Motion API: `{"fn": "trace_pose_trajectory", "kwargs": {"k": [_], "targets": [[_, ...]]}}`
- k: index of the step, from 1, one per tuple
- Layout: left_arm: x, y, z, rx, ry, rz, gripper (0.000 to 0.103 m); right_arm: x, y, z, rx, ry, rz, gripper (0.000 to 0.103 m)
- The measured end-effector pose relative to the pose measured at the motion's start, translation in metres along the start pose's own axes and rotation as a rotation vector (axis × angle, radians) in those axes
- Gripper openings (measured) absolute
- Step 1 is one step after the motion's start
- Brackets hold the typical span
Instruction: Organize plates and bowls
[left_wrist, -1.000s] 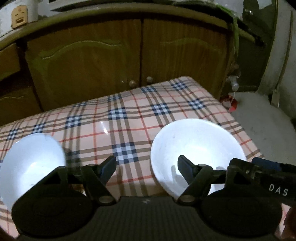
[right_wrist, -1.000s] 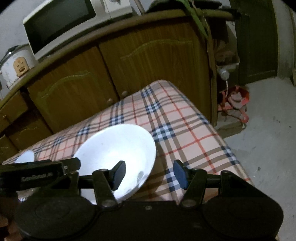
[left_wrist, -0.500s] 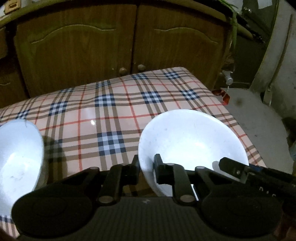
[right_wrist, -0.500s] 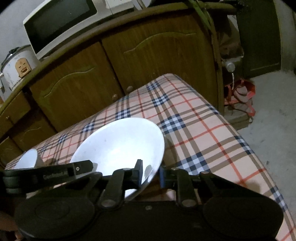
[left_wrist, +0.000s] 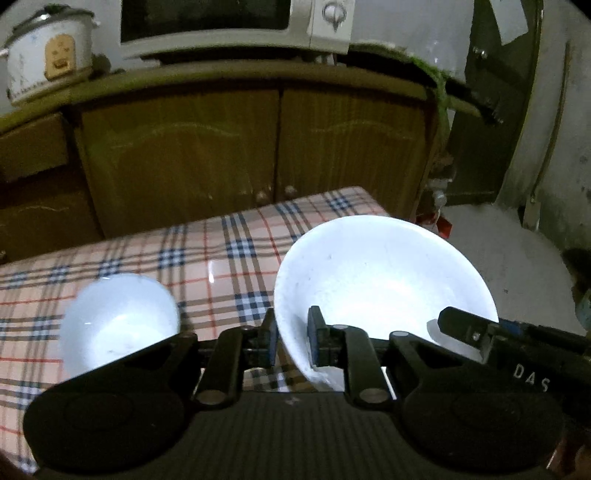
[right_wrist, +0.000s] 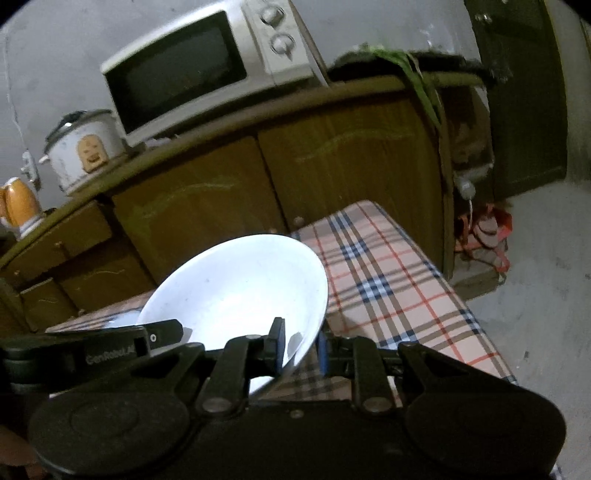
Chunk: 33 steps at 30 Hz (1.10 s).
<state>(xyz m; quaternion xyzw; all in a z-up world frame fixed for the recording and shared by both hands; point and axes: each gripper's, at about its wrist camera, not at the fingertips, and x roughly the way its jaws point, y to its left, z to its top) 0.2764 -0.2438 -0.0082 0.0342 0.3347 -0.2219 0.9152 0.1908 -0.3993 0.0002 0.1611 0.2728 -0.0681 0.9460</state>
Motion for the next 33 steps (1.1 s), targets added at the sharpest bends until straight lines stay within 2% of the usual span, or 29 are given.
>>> {"fn": "trace_pose_trajectory", "kwargs": {"k": [18, 33], "targets": [[-0.122, 0.014, -0.02, 0.008, -0.12, 0.058, 0.02, -0.124, 0.069, 0.004, -0.063, -0.104, 0.081, 0.024], [-0.174, 0.031, -0.051, -0.007, -0.155, 0.099, 0.021, -0.169, 0.105, -0.022, -0.103, -0.118, 0.129, 0.024]]}}
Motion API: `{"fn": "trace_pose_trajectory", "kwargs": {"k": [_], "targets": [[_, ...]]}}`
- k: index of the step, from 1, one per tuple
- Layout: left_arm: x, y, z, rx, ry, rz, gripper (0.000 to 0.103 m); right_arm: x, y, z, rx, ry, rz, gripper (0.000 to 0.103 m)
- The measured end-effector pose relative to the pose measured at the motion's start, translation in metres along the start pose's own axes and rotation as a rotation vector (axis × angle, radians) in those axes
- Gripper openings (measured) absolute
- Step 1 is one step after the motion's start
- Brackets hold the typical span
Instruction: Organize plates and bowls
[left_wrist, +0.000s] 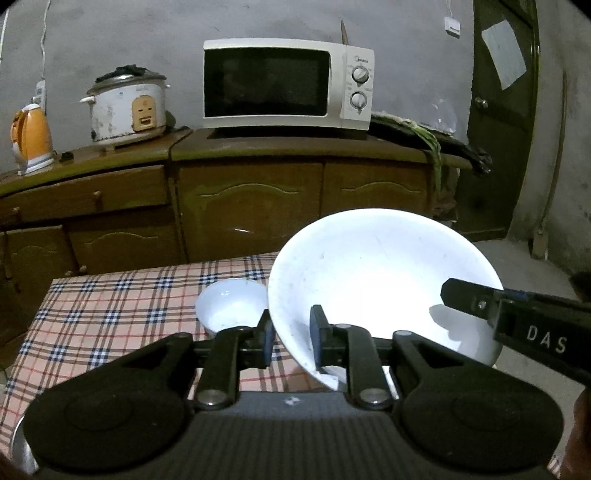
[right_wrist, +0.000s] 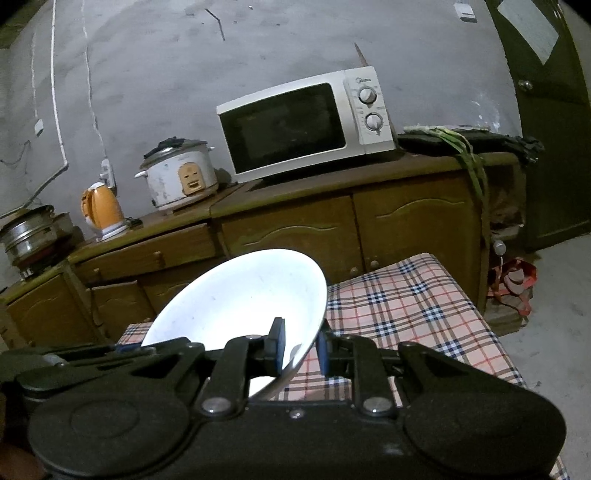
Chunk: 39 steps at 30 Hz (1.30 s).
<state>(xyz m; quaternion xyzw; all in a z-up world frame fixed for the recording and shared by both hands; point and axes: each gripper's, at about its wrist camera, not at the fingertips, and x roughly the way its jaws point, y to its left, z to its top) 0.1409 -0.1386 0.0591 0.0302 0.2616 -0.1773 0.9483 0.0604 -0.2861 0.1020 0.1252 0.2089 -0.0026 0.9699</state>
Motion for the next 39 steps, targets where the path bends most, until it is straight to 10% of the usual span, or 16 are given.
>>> {"fn": "trace_pose_trajectory", "kwargs": {"k": [26, 39], "targets": [[-0.03, 0.011, -0.051, -0.013, 0.012, 0.042, 0.022, -0.027, 0.023, -0.05, -0.028, 0.031, 0.033, 0.024], [-0.006, 0.016, -0.107, -0.004, 0.142, 0.035, 0.022, -0.01, 0.01, -0.117, -0.006, 0.161, 0.009, 0.024]]}}
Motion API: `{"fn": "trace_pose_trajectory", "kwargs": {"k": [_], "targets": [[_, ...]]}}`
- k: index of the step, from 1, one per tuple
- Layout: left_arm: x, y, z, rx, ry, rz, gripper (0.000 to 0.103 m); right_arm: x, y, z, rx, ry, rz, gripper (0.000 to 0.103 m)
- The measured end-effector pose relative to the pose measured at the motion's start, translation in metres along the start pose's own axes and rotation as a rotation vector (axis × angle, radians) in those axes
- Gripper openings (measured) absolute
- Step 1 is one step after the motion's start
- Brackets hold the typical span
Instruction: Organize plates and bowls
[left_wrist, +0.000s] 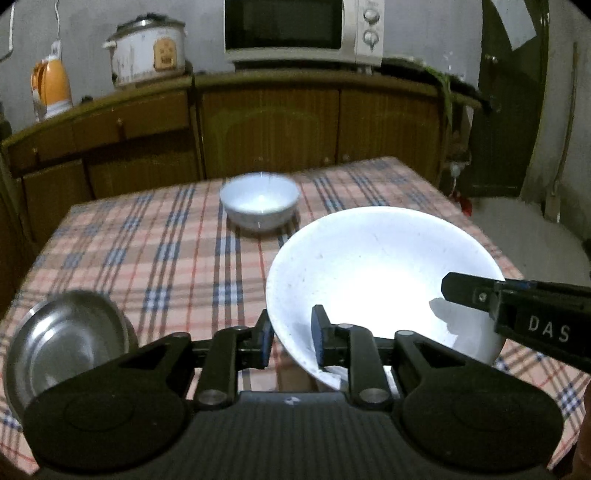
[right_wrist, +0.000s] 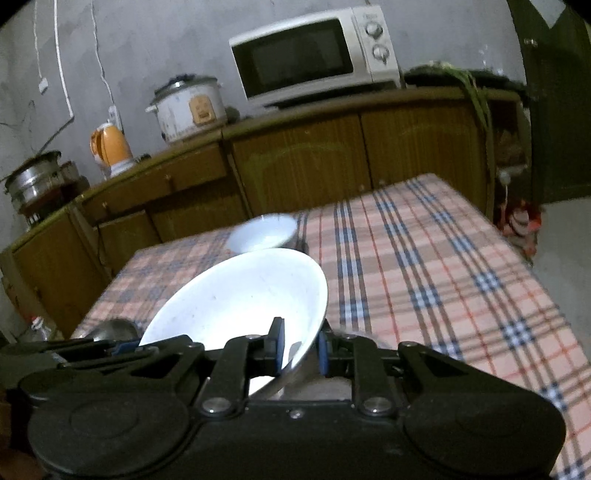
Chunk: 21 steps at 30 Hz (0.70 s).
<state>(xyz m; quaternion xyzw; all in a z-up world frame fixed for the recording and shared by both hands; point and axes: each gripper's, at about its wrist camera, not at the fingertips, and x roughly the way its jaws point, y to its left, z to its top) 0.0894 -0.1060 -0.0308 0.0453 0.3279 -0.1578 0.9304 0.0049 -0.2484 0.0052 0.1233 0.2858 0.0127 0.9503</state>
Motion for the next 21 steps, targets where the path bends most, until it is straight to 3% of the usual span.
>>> {"fn": "trace_pose_trajectory", "kwargs": {"k": [13, 21], "targets": [[0.037, -0.022, -0.033, 0.053, 0.095, -0.032, 0.023, 0.024, -0.035, -0.04, 0.049, 0.106, -0.076, 0.024], [0.042, -0.029, -0.041, 0.099, 0.107, -0.002, 0.024, 0.033, -0.04, -0.051, 0.047, 0.135, -0.084, 0.024]]}}
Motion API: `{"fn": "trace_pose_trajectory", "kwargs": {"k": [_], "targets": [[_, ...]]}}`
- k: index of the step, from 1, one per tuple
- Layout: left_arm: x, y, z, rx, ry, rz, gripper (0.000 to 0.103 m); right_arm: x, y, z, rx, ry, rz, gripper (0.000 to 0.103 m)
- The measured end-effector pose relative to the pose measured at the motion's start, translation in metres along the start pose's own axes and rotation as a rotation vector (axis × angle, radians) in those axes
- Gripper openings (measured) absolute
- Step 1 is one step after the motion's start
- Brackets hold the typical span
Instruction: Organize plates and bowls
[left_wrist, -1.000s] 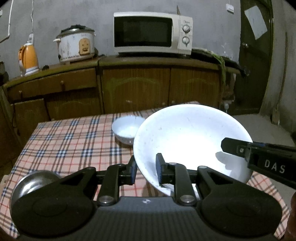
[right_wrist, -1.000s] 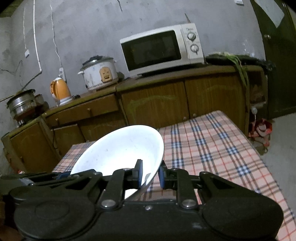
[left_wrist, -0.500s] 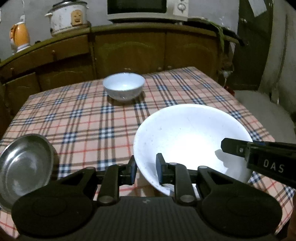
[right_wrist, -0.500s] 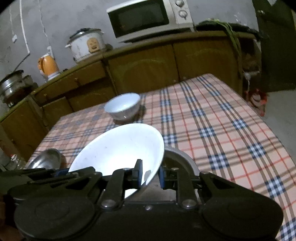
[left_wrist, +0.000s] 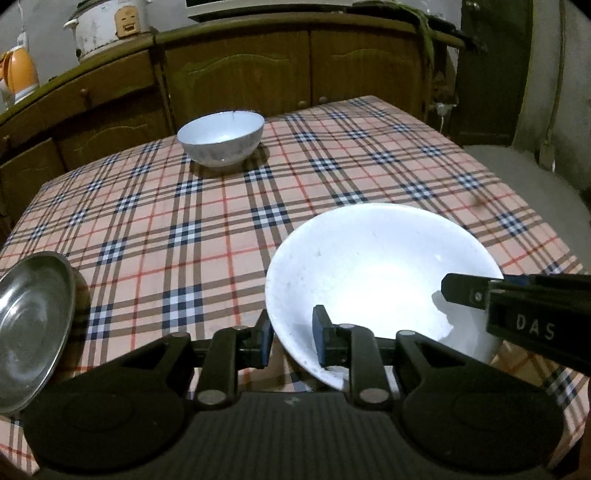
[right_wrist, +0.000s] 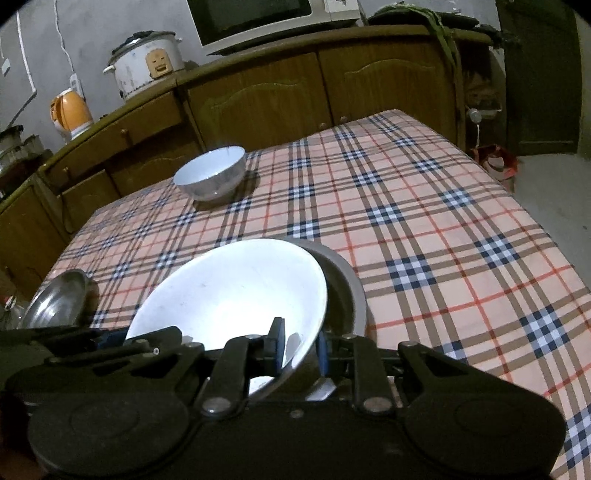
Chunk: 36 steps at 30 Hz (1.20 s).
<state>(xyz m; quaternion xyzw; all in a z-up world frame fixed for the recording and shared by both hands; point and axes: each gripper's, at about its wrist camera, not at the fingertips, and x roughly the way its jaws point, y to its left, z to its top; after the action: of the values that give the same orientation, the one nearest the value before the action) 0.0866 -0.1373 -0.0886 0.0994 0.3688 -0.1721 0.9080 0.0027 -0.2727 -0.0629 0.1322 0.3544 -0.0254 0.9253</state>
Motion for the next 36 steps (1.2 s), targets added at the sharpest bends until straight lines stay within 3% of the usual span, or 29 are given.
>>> {"fn": "trace_pose_trajectory", "kwargs": {"k": [6, 11, 19, 23, 25, 27, 31, 36], "targets": [[0.001, -0.005, -0.002, 0.041, -0.013, 0.025, 0.026, 0.004, 0.0, -0.004, -0.01, 0.005, -0.011, 0.024], [0.004, -0.01, -0.005, 0.072, -0.023, 0.022, 0.036, 0.006, -0.002, -0.001, -0.026, -0.003, -0.039, 0.023], [0.005, 0.001, -0.002, -0.006, -0.024, 0.003, 0.037, 0.009, -0.003, 0.003, -0.058, 0.026, -0.044, 0.023], [0.003, 0.009, 0.001, -0.047, -0.023, -0.014, 0.041, 0.009, 0.003, 0.006, -0.109, 0.044, -0.055, 0.037], [0.001, 0.011, 0.002, -0.06, -0.028, -0.024, 0.041, 0.007, 0.008, 0.008, -0.151, 0.051, -0.057, 0.058], [0.0, 0.011, 0.004, -0.059, -0.038, -0.028, 0.041, 0.007, 0.009, 0.012, -0.166, 0.064, -0.054, 0.066], [0.0, 0.012, 0.005, -0.073, -0.039, -0.046, 0.041, 0.008, 0.005, 0.022, -0.154, 0.107, -0.04, 0.069], [0.002, 0.013, 0.004, -0.067, -0.04, -0.043, 0.045, 0.008, 0.011, 0.027, -0.232, 0.164, -0.049, 0.071]]}}
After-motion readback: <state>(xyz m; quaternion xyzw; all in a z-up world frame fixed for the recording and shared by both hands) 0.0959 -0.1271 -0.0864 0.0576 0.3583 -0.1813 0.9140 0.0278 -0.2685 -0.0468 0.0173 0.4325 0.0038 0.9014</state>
